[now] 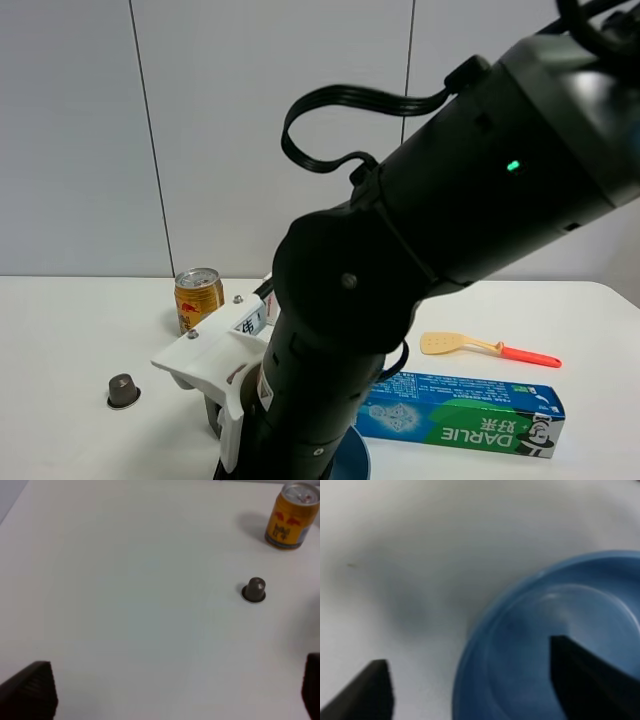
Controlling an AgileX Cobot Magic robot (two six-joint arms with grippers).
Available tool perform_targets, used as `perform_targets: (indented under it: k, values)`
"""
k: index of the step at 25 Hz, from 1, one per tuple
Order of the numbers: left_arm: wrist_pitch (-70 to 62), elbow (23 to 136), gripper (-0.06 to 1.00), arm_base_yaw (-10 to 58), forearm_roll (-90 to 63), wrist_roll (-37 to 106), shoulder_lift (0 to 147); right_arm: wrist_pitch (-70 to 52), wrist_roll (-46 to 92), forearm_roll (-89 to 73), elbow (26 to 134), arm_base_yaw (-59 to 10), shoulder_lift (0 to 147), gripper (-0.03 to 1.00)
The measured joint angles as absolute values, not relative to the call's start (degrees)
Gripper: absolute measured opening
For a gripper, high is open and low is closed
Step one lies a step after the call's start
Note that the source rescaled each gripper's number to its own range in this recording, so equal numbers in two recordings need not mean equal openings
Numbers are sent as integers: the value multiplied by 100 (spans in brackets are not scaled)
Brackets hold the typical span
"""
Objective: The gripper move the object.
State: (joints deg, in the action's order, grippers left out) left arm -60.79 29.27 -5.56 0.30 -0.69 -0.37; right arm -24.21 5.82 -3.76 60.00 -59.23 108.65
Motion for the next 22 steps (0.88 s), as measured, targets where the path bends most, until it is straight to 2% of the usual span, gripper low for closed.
perform_targets:
  k: [3,16,22]
  values:
    - [-6079,2927,100,-556,30,-69,-37,-2433,582,-376,6000,-5923,10445,74]
    - [-6079,2927,100,-556,30,-69,-37,-2561,386,62,5995,-5908,8060,74]
    - [-6079,2927,100,-556,30,-69,-37,-2571,327,334,5995,-5438,7806,74]
